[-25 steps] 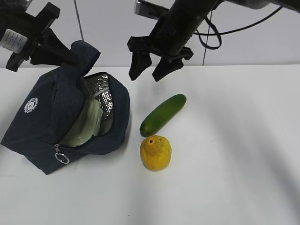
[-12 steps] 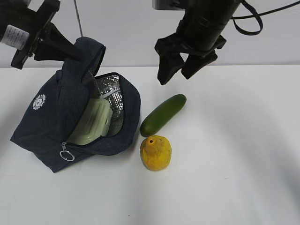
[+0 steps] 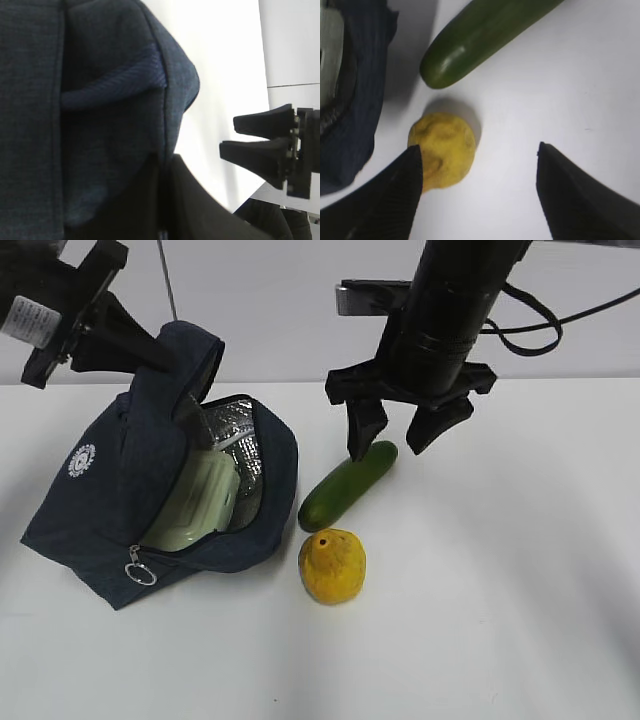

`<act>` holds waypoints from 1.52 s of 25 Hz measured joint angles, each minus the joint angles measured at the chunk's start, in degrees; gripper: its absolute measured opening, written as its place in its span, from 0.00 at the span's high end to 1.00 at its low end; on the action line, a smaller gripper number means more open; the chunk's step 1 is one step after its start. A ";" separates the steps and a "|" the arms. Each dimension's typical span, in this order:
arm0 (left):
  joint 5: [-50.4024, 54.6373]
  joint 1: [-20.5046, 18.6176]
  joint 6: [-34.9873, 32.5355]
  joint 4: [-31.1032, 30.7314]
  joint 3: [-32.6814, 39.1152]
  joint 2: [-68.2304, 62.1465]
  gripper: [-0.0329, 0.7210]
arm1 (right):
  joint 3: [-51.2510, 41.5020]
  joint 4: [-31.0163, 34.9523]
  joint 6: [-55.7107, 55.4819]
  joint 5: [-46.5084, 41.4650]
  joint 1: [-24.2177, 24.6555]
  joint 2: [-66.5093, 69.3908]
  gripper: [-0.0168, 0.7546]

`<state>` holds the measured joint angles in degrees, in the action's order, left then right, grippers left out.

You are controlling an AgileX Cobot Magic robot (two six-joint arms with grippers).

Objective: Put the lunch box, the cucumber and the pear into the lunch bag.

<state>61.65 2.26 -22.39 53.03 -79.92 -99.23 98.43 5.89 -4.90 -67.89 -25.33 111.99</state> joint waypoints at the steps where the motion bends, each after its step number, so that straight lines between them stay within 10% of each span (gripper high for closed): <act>1: 0.05 0.00 0.00 0.00 0.00 0.00 0.95 | 0.00 -0.63 -3.09 1.31 0.00 0.51 0.30; 12: 1.40 0.00 -0.05 -0.04 0.00 0.00 0.95 | 0.00 -2.28 -34.11 12.17 0.00 8.25 0.30; 38: 1.97 0.00 -0.05 -0.17 0.00 0.00 0.95 | 0.61 0.44 -46.44 26.04 0.00 18.58 0.30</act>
<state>63.62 2.26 -22.45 52.86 -79.92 -99.23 99.04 6.33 -51.34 -41.85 -25.33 130.58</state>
